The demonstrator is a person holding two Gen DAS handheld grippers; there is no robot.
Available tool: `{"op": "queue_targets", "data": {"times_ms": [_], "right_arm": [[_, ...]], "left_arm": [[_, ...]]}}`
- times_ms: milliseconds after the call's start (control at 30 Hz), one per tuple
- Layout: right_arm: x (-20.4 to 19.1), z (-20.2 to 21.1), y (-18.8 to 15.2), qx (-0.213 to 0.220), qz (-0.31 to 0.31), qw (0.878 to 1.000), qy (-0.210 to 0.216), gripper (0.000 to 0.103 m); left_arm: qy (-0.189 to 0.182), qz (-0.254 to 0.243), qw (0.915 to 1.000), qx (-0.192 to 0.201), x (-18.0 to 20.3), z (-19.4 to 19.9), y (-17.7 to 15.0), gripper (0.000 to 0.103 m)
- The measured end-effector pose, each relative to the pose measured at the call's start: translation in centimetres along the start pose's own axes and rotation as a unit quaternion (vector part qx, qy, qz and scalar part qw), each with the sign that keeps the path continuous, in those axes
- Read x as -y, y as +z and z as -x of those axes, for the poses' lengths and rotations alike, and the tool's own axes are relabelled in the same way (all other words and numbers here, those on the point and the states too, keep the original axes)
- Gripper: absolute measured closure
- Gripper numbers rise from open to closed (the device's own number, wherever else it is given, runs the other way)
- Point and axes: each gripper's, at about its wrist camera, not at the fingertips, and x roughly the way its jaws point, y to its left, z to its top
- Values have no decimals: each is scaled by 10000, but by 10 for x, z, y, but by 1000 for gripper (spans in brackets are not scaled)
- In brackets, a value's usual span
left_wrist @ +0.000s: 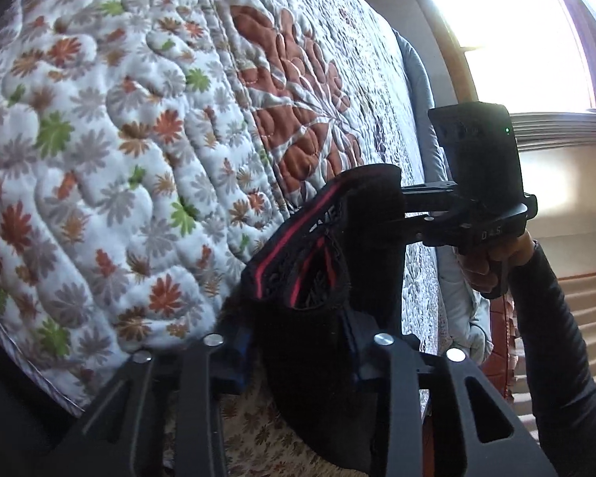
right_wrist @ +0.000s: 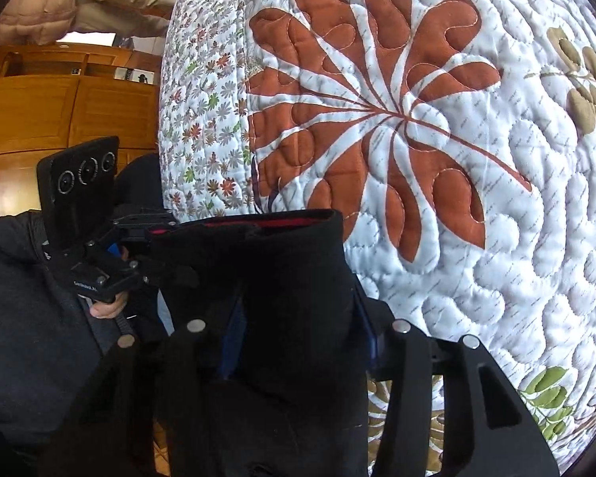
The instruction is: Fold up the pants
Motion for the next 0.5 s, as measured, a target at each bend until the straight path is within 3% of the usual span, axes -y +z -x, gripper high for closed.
{"op": "queue_targets", "data": {"times_ms": [167,500], "right_arm": [[-16,5,-2,25,2,9995,-317,62],[-73,38,-26,307,74,9940,-1044,66]], "left_arm": [[79,-407,9991,26,23,8,-2,79],[222,-922,9955,36,79,25,-10,81]]}}
